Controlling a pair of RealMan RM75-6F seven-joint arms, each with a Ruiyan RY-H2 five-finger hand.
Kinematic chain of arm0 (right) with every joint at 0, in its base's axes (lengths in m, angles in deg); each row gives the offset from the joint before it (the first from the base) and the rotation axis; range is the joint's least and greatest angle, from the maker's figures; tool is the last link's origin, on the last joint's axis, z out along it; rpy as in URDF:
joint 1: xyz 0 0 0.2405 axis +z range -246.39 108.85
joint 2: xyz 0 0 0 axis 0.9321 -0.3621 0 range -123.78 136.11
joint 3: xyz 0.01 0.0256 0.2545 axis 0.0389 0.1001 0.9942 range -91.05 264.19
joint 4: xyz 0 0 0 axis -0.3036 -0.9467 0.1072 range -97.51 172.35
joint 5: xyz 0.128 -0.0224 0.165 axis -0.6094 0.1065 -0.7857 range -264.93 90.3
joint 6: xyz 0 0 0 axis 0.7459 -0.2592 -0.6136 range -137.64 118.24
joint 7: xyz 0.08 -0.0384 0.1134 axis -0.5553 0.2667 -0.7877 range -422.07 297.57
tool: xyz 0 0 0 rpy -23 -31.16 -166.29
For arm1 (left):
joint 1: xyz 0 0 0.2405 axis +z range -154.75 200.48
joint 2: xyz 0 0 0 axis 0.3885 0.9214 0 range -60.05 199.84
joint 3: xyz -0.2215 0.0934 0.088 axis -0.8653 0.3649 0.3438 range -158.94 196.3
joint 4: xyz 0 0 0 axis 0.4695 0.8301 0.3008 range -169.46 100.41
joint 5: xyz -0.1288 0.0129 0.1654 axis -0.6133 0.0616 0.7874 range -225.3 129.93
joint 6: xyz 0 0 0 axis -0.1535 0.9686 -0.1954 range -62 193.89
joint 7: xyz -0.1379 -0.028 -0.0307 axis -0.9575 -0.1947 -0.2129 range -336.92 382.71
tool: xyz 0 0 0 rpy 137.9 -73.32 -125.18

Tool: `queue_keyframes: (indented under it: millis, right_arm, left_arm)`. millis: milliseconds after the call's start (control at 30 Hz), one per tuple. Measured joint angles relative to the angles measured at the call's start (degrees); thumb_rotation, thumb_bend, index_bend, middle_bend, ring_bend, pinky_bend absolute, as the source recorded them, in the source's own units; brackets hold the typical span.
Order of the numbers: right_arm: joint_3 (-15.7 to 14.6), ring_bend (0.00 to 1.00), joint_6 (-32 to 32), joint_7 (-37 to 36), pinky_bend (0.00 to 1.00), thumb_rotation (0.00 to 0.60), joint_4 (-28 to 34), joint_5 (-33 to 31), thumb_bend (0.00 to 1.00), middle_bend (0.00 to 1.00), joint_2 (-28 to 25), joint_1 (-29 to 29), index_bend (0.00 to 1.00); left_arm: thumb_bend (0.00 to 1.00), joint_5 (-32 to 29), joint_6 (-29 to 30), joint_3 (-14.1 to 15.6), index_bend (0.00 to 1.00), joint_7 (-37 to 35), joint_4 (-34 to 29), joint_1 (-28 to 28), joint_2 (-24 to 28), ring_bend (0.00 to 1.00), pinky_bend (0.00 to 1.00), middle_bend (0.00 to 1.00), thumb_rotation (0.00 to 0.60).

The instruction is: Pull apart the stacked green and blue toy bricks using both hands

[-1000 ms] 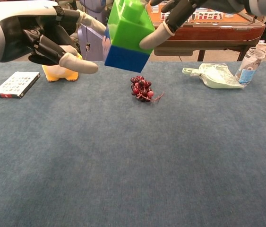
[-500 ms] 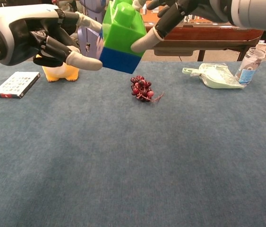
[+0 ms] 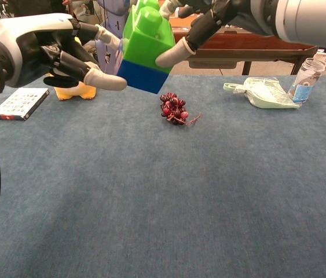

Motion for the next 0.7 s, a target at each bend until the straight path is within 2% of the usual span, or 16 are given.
queue_keyframes:
  millis: [400,567,700]
  right_arm:
    - [0.1,0.0,-0.5,0.0,0.0,0.6,-0.6,-0.3,0.11,0.08,0.9,-0.2,0.6]
    - [0.1,0.0,-0.8,0.0,0.0,0.6,-0.8,-0.2,0.11,0.08,1.3,-0.2,0.6]
    - [0.1,0.0,-0.9,-0.1,0.0,0.6,-1.0,-0.2,0.11,0.08,1.5,-0.3,0.6]
  left_arm:
    - [0.07,0.5,0.3,-0.3,0.46,-1.5,0.5,0.6,-1.0,1.0,1.0,1.0,0.6]
    - [0.09,0.8,0.0,-0.4,0.59,-2.1,0.8,0.7,-1.4,1.0,1.0,1.0,0.6]
    - [0.22,1.7,0.6,-0.5,0.7,-2.7,1.1,0.9,-2.2,1.0,1.0,1.0,0.6]
